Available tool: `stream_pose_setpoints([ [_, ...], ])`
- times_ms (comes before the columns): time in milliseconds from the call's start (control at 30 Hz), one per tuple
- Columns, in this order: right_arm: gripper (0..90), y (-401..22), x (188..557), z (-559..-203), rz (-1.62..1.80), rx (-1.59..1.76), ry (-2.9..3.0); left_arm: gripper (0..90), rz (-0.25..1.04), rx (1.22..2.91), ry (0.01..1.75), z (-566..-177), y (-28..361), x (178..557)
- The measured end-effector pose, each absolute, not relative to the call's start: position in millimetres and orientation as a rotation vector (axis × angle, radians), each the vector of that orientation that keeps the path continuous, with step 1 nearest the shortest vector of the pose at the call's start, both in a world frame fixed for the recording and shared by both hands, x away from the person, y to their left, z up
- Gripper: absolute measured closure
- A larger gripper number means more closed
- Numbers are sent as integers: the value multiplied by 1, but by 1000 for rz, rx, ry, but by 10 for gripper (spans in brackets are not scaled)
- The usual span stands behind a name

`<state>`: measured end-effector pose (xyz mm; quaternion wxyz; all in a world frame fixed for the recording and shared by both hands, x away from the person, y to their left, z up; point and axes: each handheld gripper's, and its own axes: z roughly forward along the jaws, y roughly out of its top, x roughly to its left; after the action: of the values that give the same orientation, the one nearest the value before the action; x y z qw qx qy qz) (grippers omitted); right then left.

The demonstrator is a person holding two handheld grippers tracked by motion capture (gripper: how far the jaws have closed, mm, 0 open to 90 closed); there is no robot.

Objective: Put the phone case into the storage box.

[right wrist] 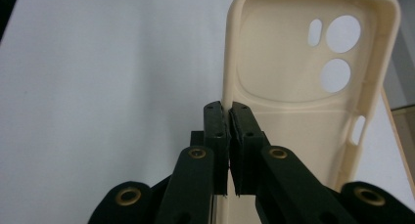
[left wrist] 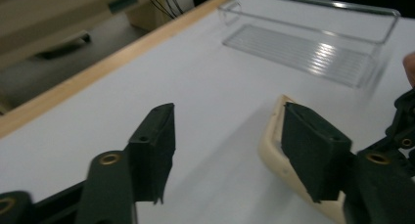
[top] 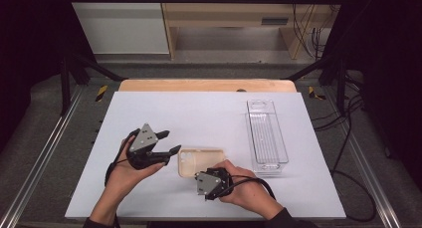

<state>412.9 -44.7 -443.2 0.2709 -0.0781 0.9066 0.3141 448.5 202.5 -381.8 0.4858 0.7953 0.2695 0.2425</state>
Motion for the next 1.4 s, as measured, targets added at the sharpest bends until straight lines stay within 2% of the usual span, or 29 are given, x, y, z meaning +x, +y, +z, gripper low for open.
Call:
stream_pose_setpoints([
  [200, 871, -53, 421, -441, 884, -112, 2391, 180, 711, 1791, 761, -392, 225, 440],
  [333, 872, -57, 425, -439, 920, -58, 2354, 107, 727, 1705, 828, -405, 238, 435],
  [767, 872, -67, 428, -429, 1039, 96, 2266, 50, 796, 1588, 925, -445, 264, 416],
  [967, 872, -69, 428, -426, 1063, 127, 2235, 47, 840, 1527, 933, -447, 269, 414],
  [1400, 873, -83, 433, -413, 1175, 258, 2149, 41, 838, 1528, 937, -451, 269, 416],
])
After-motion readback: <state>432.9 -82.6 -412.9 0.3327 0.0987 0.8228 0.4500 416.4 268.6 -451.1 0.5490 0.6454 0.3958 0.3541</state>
